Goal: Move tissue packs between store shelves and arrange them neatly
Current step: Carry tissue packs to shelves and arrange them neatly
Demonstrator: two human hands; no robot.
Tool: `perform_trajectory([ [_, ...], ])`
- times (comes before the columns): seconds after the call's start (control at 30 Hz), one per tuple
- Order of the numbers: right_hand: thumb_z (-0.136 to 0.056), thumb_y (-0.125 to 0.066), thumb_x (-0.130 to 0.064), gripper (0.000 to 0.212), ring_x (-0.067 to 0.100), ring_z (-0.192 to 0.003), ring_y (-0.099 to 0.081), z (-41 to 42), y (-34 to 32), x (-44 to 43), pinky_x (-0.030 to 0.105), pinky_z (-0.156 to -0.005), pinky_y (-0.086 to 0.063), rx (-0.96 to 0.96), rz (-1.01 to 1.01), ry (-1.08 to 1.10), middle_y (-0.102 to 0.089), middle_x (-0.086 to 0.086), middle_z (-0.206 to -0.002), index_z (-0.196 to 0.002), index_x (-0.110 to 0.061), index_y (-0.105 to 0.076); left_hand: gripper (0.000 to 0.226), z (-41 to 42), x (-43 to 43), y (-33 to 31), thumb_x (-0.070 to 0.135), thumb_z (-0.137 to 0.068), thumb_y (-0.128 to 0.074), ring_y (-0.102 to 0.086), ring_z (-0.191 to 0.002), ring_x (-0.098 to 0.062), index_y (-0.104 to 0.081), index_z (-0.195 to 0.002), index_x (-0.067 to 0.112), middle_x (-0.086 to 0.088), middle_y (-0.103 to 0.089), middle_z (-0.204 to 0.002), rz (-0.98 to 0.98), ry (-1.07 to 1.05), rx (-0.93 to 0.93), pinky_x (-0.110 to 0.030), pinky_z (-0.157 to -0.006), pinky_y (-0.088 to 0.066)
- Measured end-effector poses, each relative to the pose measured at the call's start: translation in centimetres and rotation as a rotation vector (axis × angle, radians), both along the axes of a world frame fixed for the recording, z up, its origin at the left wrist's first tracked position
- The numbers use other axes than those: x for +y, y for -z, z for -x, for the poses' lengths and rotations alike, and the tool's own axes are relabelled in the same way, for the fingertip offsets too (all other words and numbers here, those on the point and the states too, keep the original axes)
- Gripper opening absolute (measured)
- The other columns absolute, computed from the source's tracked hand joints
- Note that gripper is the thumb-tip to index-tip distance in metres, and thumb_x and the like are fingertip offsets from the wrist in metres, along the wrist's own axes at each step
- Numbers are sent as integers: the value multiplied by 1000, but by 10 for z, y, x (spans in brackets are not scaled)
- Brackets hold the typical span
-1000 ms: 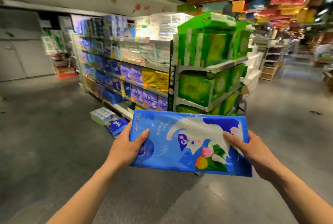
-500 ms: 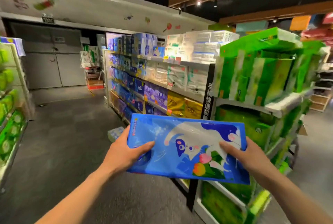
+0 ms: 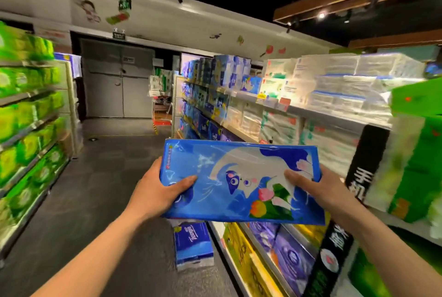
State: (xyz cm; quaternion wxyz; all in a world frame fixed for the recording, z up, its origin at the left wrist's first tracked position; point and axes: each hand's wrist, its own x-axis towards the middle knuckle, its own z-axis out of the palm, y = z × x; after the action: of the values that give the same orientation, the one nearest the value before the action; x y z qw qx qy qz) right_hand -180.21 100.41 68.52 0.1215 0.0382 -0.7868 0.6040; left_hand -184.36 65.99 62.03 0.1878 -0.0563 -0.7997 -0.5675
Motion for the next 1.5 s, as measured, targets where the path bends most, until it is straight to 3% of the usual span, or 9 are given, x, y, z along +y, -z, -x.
perform_trajectory([
  [0.23,-90,-73,-25,30,28,-82,-78,200,23,-52,31,-65,-61,11,1,-55,-79,8,-94,-114,-8,-65,76,182,-60,14,70,-48,-80,-74,-90,-9,-62,-112,34,15,-76,-102,-34,54,-10,-47,-89,-57],
  [0.47,-87,-75,-25,37,28,-84,-77,397,7,-112,31,-66,-61,77,27,22,-79,8,-97,-117,-7,-62,85,399,-119,-19,74,-40,-83,-72,-81,-2,-61,-110,31,21,-74,-95,-2,95,-16,-37,-79,-57],
  [0.6,-85,-77,-28,41,29,-86,-77,487,-11,-122,41,-73,-63,106,29,89,-79,7,-99,-119,-11,-61,74,512,-128,-51,68,-53,-88,-70,-80,4,-58,-112,33,29,-71,-96,28,157,47,-30,-74,-53],
  [0.83,-75,-80,-32,44,18,-81,-77,632,-25,-110,22,-59,-58,215,-2,202,-79,-3,-92,-111,-17,-59,69,689,-107,-68,61,-60,-88,-73,-87,-4,-59,-116,35,19,-74,-101,-15,327,140,-34,-79,-56],
  [1.0,-66,-85,-39,58,22,-91,-77,742,-55,-83,42,-79,-62,304,-31,279,-78,1,-103,-116,-18,-64,80,824,-83,-89,77,-46,-84,-71,-103,-12,-61,-116,44,10,-72,-113,33,317,272,-47,-93,-56],
  [1.17,-71,-86,-34,46,13,-80,-77,840,-106,-68,23,-62,-60,402,-57,352,-79,-6,-93,-111,-19,-69,69,940,-62,-142,82,-53,-71,-57,-111,-17,-58,-111,46,1,-59,-118,180,199,420,-43,-97,-50],
  [1.23,-66,-87,-39,52,16,-85,-77,875,-122,-62,30,-69,-62,421,-64,382,-79,-3,-96,-110,-18,-69,66,985,-52,-163,77,-61,-77,-59,-108,-18,-58,-114,43,-1,-60,-116,216,203,440,-38,-93,-52],
  [1.4,-61,-89,-41,63,17,-94,-76,953,-150,-47,29,-74,-61,532,-69,506,-79,-2,-102,-114,-13,-69,49,1089,-12,-204,41,-76,-82,-60,-83,20,-58,-119,37,24,-65,-103,119,368,505,-13,-74,-48],
  [1.5,-60,-88,-44,65,17,-96,-76,996,-160,-41,38,-81,-62,540,-85,577,-78,-2,-105,-114,-15,-68,53,1157,13,-216,41,-77,-82,-60,-90,15,-61,-124,32,21,-66,-109,94,455,515,-6,-71,-45],
])
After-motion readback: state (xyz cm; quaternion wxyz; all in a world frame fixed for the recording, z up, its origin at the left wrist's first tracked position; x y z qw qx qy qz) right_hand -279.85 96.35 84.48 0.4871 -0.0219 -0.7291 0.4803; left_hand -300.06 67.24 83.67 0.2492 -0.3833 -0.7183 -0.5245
